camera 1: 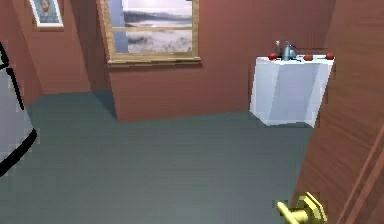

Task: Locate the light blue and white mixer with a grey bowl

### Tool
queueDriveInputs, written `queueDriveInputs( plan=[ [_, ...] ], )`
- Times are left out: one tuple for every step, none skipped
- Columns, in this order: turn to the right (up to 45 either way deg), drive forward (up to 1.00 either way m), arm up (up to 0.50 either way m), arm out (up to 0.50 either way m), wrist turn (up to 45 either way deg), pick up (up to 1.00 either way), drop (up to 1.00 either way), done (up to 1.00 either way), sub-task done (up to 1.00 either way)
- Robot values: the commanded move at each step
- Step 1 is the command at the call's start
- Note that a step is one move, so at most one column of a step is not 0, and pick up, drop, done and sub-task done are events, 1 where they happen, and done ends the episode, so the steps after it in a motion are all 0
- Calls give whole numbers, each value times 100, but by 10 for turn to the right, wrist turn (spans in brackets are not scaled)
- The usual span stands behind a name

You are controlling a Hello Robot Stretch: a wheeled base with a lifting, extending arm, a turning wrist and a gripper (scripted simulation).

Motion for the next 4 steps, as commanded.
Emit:
queueDriveInputs(
  plan=[
    [0, 40, 0, 0, 0, 0, 0, 0, 0],
    [-150, 0, 0, 0, 0, 0, 0, 0, 0],
    [0, 5, 0, 0, 0, 0, 0, 0, 0],
    [450, 0, 0, 0, 0, 0, 0, 0, 0]
  ],
)
